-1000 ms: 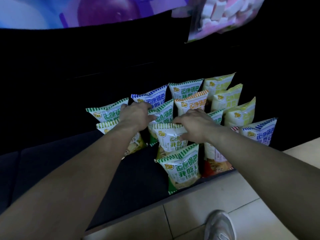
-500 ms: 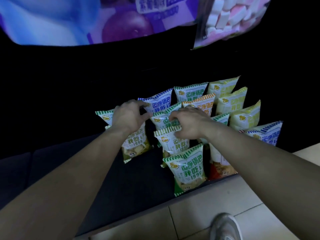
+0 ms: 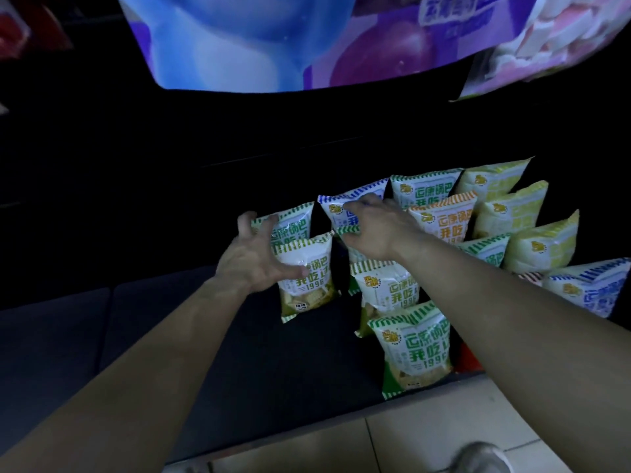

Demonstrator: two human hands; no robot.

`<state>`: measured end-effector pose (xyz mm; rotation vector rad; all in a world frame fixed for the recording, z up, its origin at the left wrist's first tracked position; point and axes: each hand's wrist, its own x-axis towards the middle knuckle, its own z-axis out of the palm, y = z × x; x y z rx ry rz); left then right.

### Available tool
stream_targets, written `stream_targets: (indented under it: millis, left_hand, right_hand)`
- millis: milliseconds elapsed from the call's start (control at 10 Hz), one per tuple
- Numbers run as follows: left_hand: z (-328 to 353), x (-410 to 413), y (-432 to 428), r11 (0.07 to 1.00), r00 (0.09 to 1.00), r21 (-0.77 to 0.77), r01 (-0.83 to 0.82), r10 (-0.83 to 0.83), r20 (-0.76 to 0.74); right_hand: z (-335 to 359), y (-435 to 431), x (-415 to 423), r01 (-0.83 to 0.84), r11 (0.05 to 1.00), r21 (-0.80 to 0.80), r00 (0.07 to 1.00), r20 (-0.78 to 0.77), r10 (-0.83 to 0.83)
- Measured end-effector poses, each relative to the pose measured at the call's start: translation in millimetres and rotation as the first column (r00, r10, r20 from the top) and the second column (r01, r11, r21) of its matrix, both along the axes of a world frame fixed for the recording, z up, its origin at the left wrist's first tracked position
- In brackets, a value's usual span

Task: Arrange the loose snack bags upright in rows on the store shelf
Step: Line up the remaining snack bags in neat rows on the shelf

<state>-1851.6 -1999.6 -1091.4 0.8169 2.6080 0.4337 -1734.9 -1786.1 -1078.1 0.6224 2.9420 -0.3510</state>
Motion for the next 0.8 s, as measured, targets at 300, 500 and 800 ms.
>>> stream_targets:
  millis: [300,500,800]
  left_hand:
    - [-8.0,5.0,17.3,0.999,1.0,0.038,-0.019,0.02,-0.022]
    - [3.0,6.2,13.7,0.999,0.999,0.005,0.037,-0.037,-0.011]
    - [72.6,48.8,18.6,0.983,0.976,-0.168,0.074,-0.106,-0.193]
  right_hand:
    - [-4.7,7.3,3.8,-0.026,0.999,-0.018,1.0,-0.013,0.026]
    - [8.0,4.5,13.3,-0.028,0.999,-0.015,0.999,-0.019,0.028]
    - [55.7,9.1,94.5,0.062,0.997,0.042,0.997,0.049,-0.064]
